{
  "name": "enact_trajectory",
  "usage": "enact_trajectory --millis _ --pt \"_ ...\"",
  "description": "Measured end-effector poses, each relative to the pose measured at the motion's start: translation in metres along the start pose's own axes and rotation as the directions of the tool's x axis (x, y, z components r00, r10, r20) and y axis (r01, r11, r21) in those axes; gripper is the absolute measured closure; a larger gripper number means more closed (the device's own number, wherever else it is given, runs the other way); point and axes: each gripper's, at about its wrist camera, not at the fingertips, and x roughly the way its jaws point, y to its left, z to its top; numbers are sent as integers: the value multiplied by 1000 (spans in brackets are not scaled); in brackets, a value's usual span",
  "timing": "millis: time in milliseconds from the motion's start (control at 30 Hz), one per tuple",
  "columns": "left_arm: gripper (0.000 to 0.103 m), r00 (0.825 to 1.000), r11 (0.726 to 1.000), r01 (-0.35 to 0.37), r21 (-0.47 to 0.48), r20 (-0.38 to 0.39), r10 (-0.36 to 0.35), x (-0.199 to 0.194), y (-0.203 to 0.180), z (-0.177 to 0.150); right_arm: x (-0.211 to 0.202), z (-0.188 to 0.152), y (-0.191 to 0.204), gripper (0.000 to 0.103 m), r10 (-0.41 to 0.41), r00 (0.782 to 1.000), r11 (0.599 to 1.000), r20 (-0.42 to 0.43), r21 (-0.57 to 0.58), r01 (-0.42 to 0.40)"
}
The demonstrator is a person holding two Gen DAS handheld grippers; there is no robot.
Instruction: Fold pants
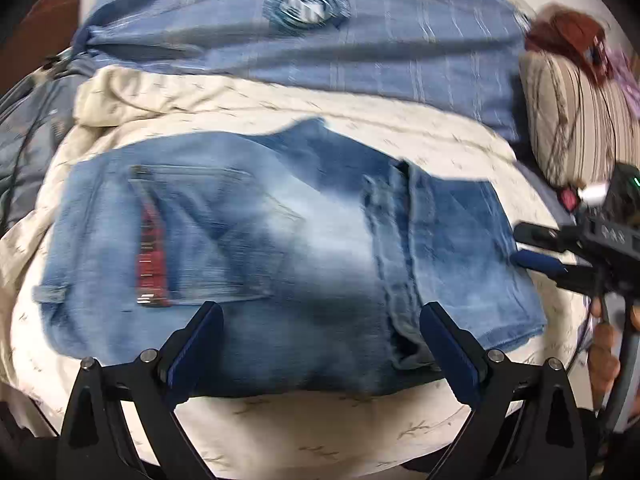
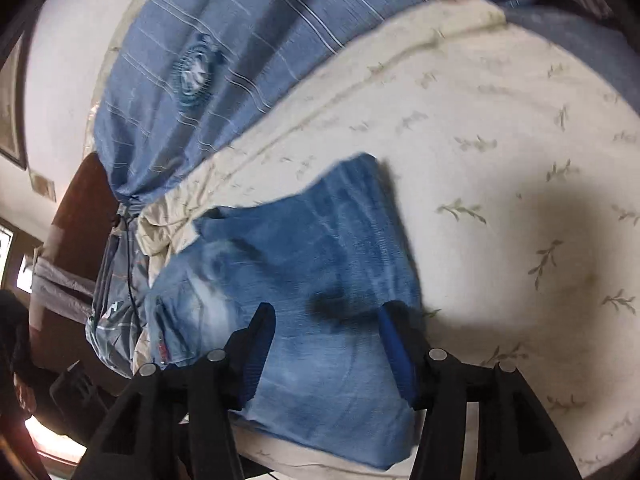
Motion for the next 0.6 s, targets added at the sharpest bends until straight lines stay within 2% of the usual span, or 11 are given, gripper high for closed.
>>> enact_trajectory --millis 100,167,200,267,367,400,467,600 --pt "4 999 999 -2 -39 52 4 -13 20 -1 -10 -16 18 44 22 997 996 70 -84 -17" --pt "4 995 997 -27 -75 94 34 -22 38 -1 -24 -27 17 41 -4 987 992 161 -126 24" --pt "4 992 995 -43 -92 112 54 -25 47 0 -24 -32 17 39 -22 980 991 200 -128 49" --pt "4 985 987 -89 -134 138 107 -30 69 4 -23 -33 15 39 -87 973 985 213 -124 115" --pt "4 976 969 -124 -212 150 158 -37 107 10 -39 -27 15 35 -68 950 986 304 -126 111" --pt "4 977 961 -123 -248 142 162 -38 121 11 -41 -26 11 34 -84 946 988 312 -96 119" --pt "4 977 944 -117 -307 134 165 -40 139 11 -36 -21 2 34 -99 955 992 280 -44 115" --pt "4 981 902 -67 -426 136 137 -45 170 1 -29 -19 -1 34 -88 963 995 257 -19 96"
